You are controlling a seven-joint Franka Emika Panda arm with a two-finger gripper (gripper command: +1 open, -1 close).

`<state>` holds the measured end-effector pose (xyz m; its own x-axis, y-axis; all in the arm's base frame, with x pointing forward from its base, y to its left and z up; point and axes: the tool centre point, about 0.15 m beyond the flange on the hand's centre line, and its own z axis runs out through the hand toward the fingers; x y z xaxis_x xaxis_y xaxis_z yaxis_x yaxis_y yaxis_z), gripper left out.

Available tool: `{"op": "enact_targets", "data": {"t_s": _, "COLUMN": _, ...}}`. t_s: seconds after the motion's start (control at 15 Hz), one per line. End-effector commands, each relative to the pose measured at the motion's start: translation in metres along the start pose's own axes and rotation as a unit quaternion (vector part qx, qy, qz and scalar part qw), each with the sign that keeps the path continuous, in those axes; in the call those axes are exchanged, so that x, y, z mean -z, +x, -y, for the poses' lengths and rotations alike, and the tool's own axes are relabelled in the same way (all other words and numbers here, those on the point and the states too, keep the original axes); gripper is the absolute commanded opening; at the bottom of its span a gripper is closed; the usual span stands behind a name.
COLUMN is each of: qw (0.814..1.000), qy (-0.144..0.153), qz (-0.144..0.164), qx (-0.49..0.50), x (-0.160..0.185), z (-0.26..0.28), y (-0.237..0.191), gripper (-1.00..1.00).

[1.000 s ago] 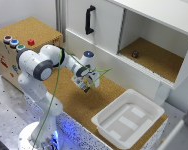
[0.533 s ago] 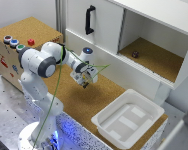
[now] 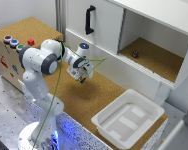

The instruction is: Push left the yellow block

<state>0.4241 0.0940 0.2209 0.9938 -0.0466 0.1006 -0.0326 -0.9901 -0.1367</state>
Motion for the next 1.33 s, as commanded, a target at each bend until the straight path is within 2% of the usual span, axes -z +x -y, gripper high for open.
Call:
{"op": "enact_targets", "data": {"t_s": 0.0, "qw": 1.0, "qy": -0.022, "qz": -0.009, "qx": 0.019, "x": 0.031, "z": -0.02, "y": -0.033, "gripper": -1.0}}
{"op": "enact_targets", "data": {"t_s": 0.2, "qw": 0.999, "qy": 0.005, "qz": -0.001, "qx": 0.044, "x": 0.034, "z": -0.022, "y": -0.045, "gripper": -1.0}}
{"op": "enact_targets", "data": {"t_s": 0.33, "qw": 0.999, "qy": 0.007, "qz": -0.017, "qx": 0.041, "x": 0.054, "z": -0.032, "y": -0.044, "gripper": -1.0}}
{"op": "enact_targets", "data": {"t_s": 0.4, "qw": 0.999, "qy": -0.004, "qz": -0.025, "qx": 0.046, "x": 0.069, "z": -0.037, "y": -0.048, "gripper": 1.0}}
{"op": "enact_targets", "data": {"t_s": 1.27, "qw": 0.999, "qy": -0.004, "qz": -0.025, "qx": 0.046, "x": 0.069, "z": -0.037, "y": -0.048, "gripper": 1.0}}
